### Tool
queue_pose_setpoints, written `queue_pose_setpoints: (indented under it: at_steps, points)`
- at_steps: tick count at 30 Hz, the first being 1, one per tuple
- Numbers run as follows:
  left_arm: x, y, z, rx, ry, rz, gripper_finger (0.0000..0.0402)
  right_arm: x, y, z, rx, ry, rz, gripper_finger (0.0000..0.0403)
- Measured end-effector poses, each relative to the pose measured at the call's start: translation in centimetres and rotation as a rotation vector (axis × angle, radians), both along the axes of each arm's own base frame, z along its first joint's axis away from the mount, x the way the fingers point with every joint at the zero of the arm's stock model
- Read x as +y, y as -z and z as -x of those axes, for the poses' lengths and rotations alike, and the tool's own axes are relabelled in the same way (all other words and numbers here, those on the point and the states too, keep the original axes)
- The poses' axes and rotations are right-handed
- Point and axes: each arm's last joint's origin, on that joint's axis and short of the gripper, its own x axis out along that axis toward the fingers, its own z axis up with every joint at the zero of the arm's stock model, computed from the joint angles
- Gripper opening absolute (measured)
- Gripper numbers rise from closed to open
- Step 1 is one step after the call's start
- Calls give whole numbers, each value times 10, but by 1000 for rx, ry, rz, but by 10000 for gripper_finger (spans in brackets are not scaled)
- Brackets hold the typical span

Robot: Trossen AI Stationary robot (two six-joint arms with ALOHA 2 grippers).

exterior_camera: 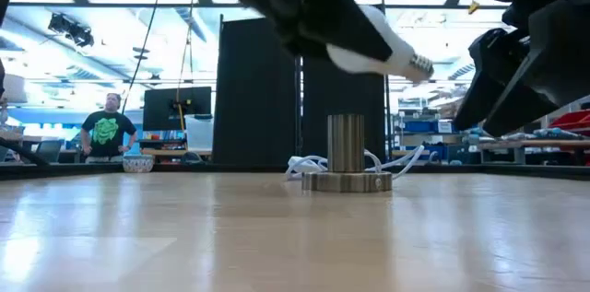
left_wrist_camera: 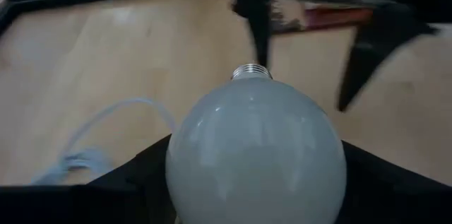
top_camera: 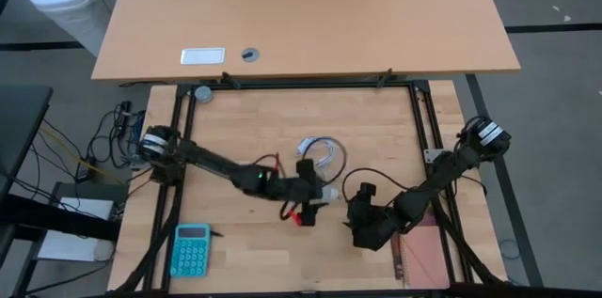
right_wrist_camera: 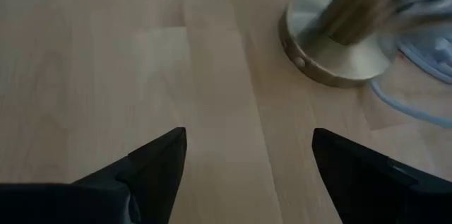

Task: Screw lightbulb
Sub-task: Insert the white lightbulb into the lamp socket

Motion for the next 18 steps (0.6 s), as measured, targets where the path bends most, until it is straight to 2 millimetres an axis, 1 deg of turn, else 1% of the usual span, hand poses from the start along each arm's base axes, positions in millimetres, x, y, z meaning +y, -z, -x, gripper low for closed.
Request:
queue_pose_setpoints:
  at_steps: [3,6,8,13,18]
  points:
    - [17,-17,-5,121,-12,-29,275,2,0,2,-11,13,-4,307]
    - [34,-35,-9,195,-5,-13,275,5,0,4,-22,16,-8,307]
    - [44,-43,-8,250,-12,-3,275,7,-1,6,-31,18,-8,307]
    - [63,-63,-6,345,-8,3,276,10,-1,8,-58,27,11,307]
    - [77,-68,-3,393,31,87,276,10,-2,8,-71,31,27,307]
